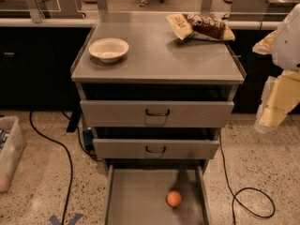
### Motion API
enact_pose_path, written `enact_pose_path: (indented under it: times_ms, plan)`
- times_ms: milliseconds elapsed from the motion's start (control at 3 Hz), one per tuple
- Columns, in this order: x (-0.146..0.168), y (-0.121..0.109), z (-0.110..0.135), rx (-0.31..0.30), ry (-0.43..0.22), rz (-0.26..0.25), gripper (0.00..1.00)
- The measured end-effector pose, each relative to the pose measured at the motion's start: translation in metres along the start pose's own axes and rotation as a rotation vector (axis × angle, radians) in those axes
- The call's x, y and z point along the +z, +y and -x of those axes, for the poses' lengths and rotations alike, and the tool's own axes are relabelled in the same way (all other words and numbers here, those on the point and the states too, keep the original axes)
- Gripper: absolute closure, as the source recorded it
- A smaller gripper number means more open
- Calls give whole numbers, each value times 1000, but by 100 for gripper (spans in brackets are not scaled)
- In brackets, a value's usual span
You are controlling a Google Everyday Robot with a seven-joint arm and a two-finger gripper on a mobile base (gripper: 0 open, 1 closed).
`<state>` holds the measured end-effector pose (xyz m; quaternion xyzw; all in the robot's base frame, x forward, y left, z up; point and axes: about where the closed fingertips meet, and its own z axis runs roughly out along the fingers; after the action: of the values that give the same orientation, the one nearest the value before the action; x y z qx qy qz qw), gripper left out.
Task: Pick orange from bottom drawer and place on counter
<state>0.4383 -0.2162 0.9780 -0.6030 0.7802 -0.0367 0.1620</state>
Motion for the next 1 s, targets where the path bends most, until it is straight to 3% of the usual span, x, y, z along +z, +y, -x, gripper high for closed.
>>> enact_pose_path:
  times_ms: [667, 1000]
  plan:
    - [8, 0, 0, 6, -22, -6, 0]
    - [34, 2, 0, 0, -39, 9, 0]
